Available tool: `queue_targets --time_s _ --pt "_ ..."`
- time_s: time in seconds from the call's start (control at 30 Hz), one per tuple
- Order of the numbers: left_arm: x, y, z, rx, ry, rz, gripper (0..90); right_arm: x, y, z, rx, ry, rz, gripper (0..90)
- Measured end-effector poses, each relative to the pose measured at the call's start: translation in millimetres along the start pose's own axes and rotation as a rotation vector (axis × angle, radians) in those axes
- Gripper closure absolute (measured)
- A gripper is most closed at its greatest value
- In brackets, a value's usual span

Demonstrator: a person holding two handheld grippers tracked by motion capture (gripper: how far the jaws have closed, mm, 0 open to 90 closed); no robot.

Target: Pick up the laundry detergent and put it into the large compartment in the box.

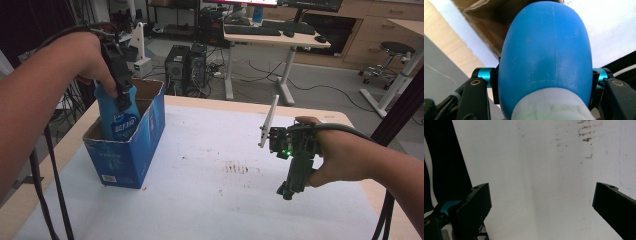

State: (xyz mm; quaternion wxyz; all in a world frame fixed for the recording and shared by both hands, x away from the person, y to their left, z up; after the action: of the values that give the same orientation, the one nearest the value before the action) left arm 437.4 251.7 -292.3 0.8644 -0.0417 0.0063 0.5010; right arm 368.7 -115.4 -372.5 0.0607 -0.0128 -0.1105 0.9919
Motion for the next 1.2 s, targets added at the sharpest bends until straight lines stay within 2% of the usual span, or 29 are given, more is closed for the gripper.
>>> queue_targets --time_s 0.13,0.2,0.4,0.5,0.57,0.67,0.8,0.93,1.2 --pt "1.7 0.6 -16.0 0.006 0.006 -0.072 38.6 0.1 0.3 0.3 0.001 0.002 0.001 1.1" --pt "3.4 0.8 -23.2 0.009 0.010 -0.072 38.6 0.3 0.5 0.2 0.003 0.002 0.000 1.1" --pt "4.1 2.2 -42.2 0.012 0.011 -0.150 38.6 0.3 0.4 0.1 0.007 0.006 -0.007 1.1" --pt "3.8 2.6 -50.5 0.018 0.005 -0.235 38.5 -0.5 0.0 -0.8 0.008 0.006 -0.005 1.1" --pt "3.7 2.9 -55.1 0.017 0.004 -0.270 38.5 -0.5 -0.3 -0.8 0.010 0.007 -0.012 1.1" --pt "3.5 3.4 -61.7 0.004 0.017 -0.292 38.4 -0.4 -0.6 -1.2 0.012 0.007 -0.012 1.1" --pt "4.4 4.5 -68.4 0.011 0.025 -0.313 38.3 0.2 -1.3 -2.0 0.017 0.005 -0.012 1.1" --pt "4.7 2.7 -70.8 -0.011 0.031 -0.330 38.3 0.4 -2.1 -2.3 0.018 0.006 -0.012 1.1" --pt "7.7 2.9 -70.1 -0.018 0.044 -0.329 37.5 -0.7 -1.7 -4.2 0.018 0.006 -0.018 1.1"
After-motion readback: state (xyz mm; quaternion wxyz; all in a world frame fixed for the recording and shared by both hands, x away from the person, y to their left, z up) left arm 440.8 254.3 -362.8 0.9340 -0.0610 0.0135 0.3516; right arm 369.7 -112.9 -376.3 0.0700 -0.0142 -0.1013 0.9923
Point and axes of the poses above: each handheld gripper's, and its own axes: z roughly backward along the jaws, y roughly out of its underside, x roughly to its left, the point moved 7 cm from there along -z, roughly forward along the jaws, and after that the axes turned 7 degrees about -x, right-handed, at the moved point
